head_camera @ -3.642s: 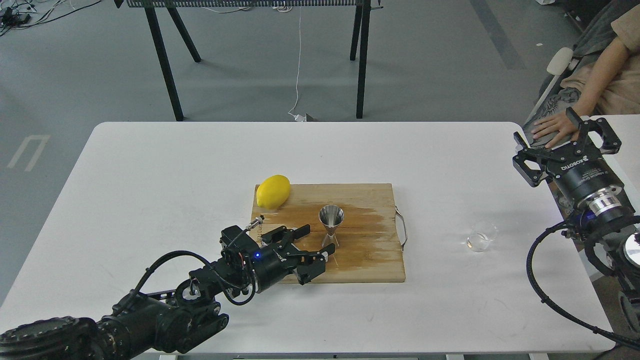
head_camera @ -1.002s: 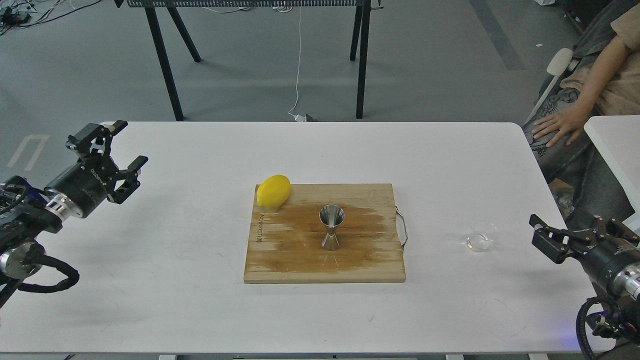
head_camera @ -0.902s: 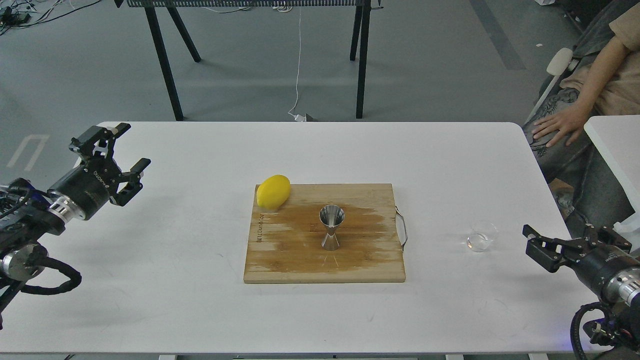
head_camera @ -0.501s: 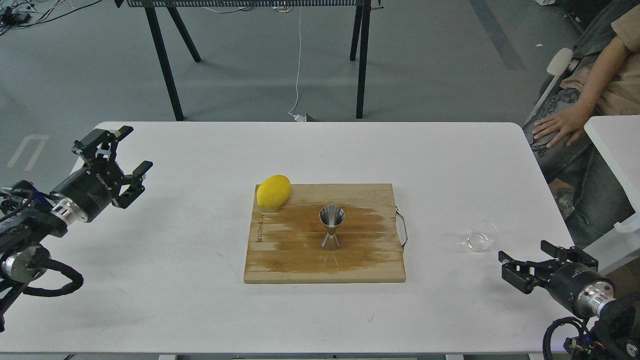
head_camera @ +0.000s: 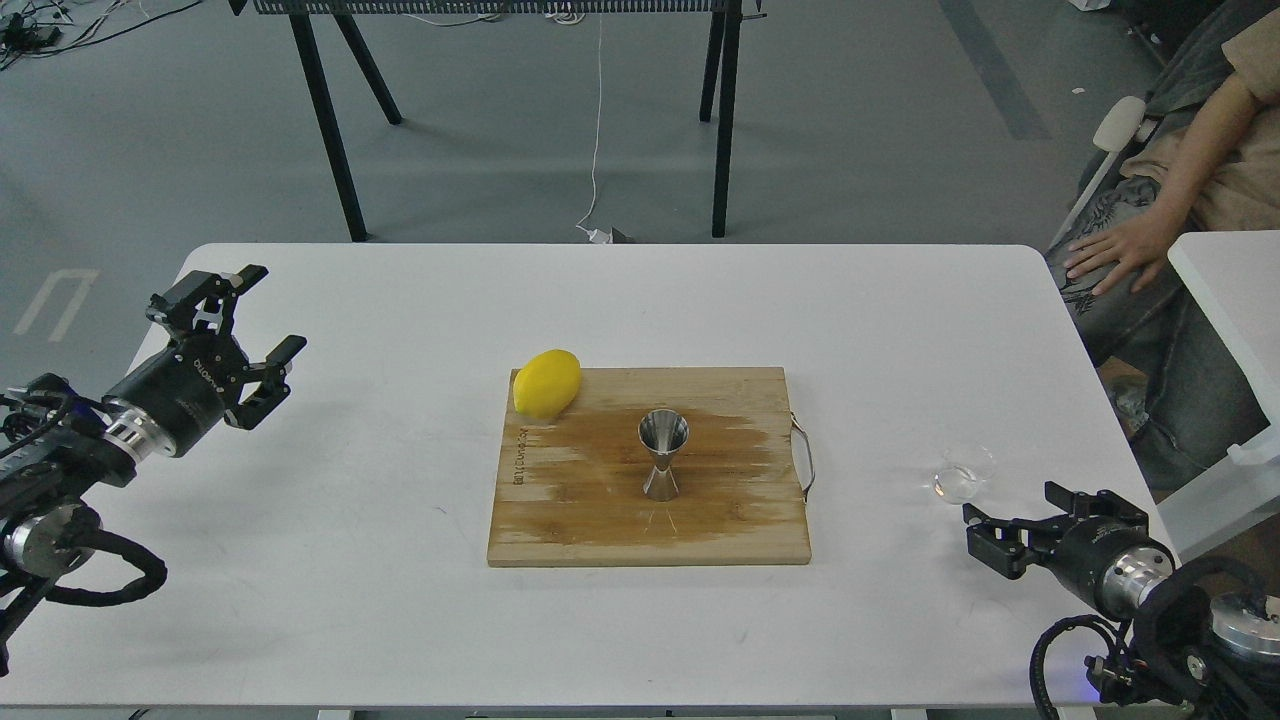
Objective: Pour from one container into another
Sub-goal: 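Reach the right gripper to the small clear glass and grasp it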
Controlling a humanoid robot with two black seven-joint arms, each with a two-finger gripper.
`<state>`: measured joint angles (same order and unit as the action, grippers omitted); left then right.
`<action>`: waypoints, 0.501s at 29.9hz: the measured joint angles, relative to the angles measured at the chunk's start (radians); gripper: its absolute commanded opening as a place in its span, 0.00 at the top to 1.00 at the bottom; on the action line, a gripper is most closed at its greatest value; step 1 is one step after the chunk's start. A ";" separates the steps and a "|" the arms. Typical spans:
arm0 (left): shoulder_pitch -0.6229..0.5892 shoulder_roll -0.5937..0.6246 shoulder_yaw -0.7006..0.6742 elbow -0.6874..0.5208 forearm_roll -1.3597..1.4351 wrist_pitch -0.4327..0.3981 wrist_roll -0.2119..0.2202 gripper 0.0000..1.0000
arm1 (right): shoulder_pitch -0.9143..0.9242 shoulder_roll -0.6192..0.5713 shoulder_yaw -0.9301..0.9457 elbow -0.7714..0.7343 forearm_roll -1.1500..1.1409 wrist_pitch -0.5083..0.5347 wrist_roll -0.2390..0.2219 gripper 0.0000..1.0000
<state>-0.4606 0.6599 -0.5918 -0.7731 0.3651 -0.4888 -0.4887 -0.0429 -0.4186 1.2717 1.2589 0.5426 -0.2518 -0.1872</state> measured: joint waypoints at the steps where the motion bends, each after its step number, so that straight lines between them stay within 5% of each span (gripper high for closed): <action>1: 0.000 0.000 0.000 0.000 0.000 0.000 0.000 0.09 | 0.012 0.004 -0.011 -0.010 -0.002 0.000 0.000 0.01; 15: 0.003 0.001 0.000 0.003 0.002 0.000 0.000 0.08 | 0.091 0.039 -0.034 -0.080 -0.006 0.002 0.004 0.02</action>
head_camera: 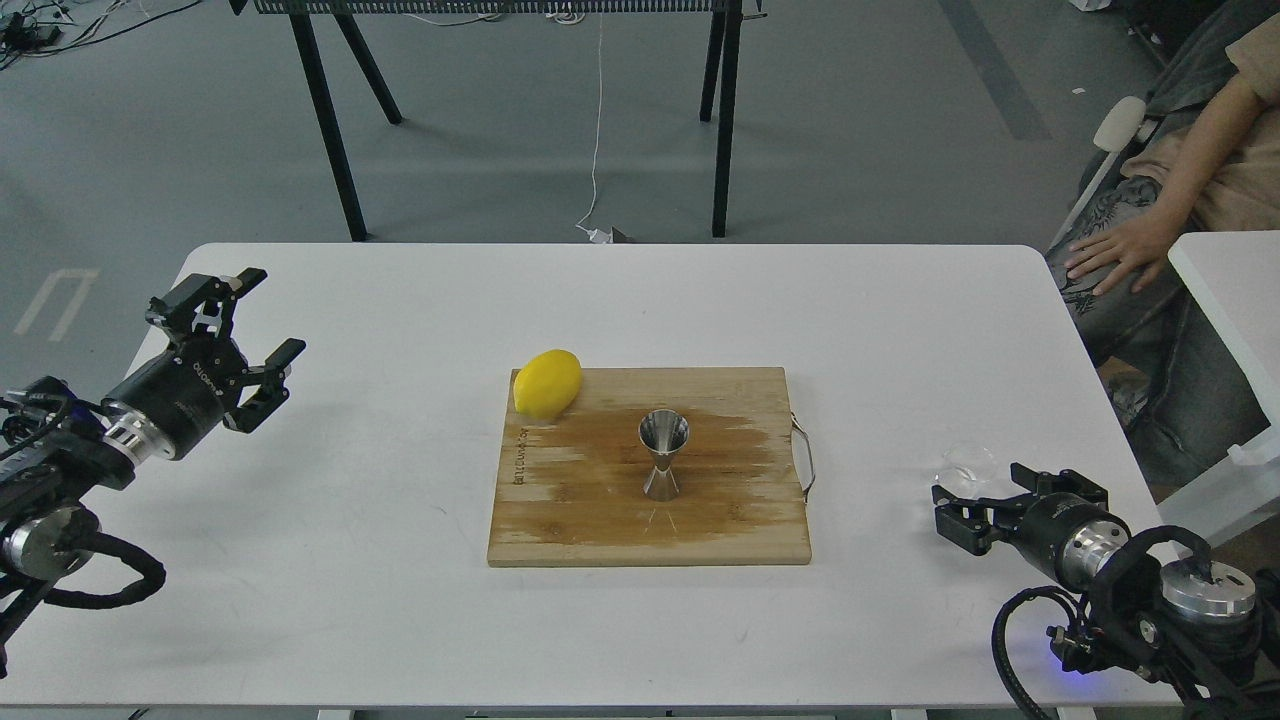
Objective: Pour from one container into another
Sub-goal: 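Reach the right gripper to the small clear glass and grasp it, then lift the clear glass with the right gripper toward the jigger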
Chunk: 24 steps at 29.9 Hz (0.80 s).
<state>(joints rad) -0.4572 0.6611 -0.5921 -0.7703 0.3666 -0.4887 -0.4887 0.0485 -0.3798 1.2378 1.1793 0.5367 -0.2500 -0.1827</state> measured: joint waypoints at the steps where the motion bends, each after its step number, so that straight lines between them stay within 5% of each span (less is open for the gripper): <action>1: 0.000 0.000 0.000 0.001 0.000 0.000 0.000 0.08 | 0.005 0.002 0.000 -0.003 0.000 0.000 0.000 0.02; 7: 0.001 0.000 0.001 0.002 -0.001 0.000 0.000 0.08 | 0.021 0.015 -0.001 -0.016 -0.014 0.000 0.000 0.06; 24: 0.002 0.000 0.006 0.011 -0.001 0.000 0.000 0.08 | 0.027 0.042 -0.002 -0.032 -0.051 0.006 0.000 0.49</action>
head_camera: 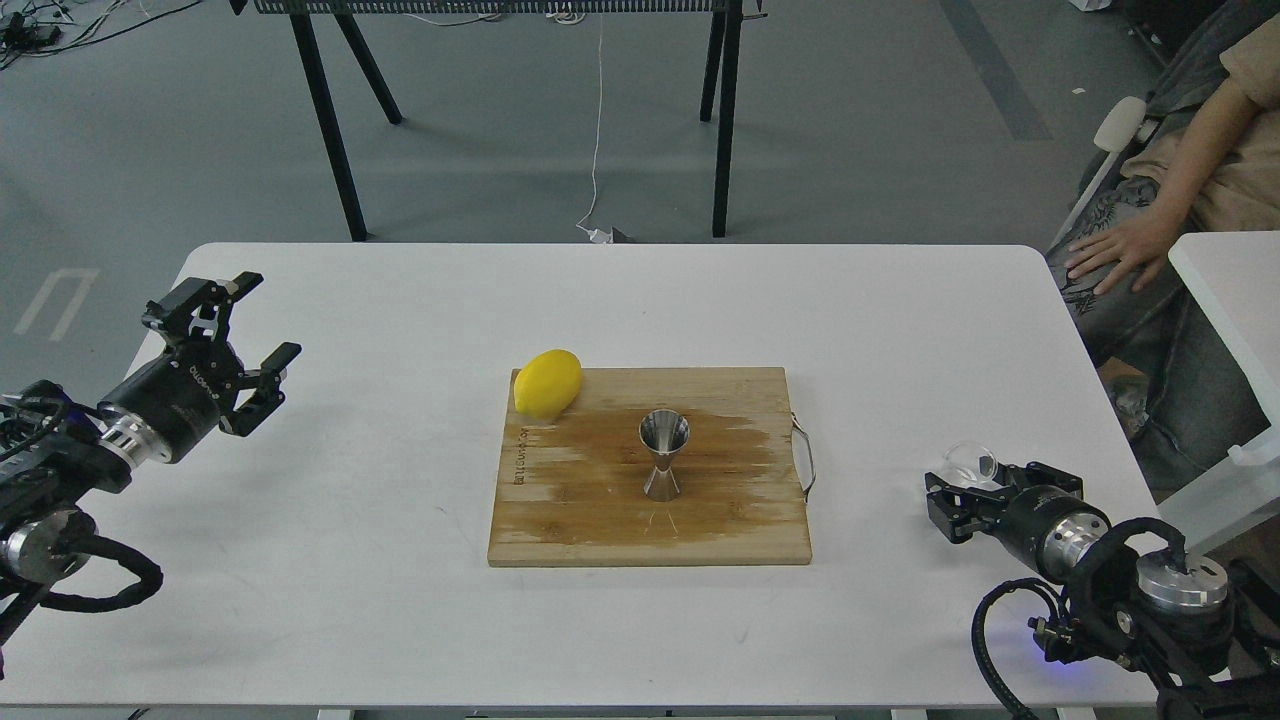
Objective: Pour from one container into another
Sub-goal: 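Lift the clear glass with the right gripper toward the jigger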
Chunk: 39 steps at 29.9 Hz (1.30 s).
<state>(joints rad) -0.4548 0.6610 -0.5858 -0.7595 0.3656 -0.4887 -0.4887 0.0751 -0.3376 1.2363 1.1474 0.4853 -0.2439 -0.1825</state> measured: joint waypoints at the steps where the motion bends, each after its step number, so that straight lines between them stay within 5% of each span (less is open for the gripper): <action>1: 0.000 0.000 0.000 0.000 0.000 0.000 0.000 0.08 | 0.000 0.000 0.000 0.000 -0.001 0.001 0.000 0.51; 5: 0.000 0.000 0.000 0.000 -0.001 0.000 0.000 0.08 | 0.000 0.000 0.000 0.000 -0.003 0.005 0.001 0.60; 22: -0.001 -0.001 0.001 0.000 -0.001 0.000 0.000 0.08 | 0.058 -0.004 0.004 0.075 -0.047 0.063 0.000 0.62; 39: -0.003 -0.021 0.001 0.000 -0.001 0.000 0.000 0.08 | 0.334 0.021 -0.211 0.282 -0.607 0.202 -0.034 0.63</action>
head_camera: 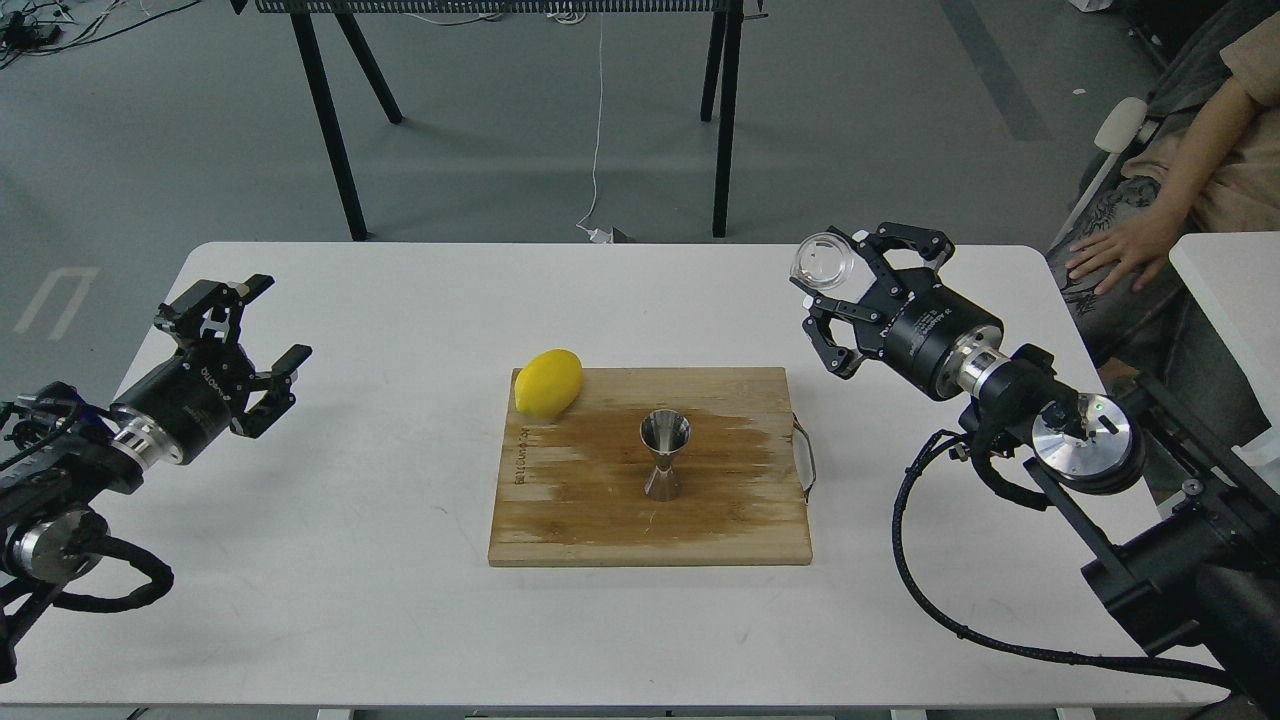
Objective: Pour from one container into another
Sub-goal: 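Lift the clear glass with the right gripper toward the jigger, then position the clear glass above the jigger and begin tilting it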
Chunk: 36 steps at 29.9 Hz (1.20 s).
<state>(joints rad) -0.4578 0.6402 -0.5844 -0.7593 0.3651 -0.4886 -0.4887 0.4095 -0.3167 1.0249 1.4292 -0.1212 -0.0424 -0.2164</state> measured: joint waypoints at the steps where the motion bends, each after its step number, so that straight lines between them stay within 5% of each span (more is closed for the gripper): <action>1: -0.001 -0.003 0.000 0.000 0.000 0.000 0.000 0.08 | 0.003 0.002 -0.018 0.007 -0.044 0.013 0.000 0.63; 10: -0.003 -0.018 0.001 0.000 0.001 0.000 0.000 0.08 | 0.015 0.035 -0.106 0.043 -0.285 0.065 -0.001 0.63; 36: -0.004 -0.022 0.000 0.000 0.000 0.000 0.000 0.08 | 0.026 0.048 -0.238 0.039 -0.434 0.078 0.008 0.63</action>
<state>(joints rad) -0.4621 0.6186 -0.5845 -0.7593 0.3651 -0.4887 -0.4887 0.4353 -0.2689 0.7865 1.4680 -0.5554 0.0360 -0.2088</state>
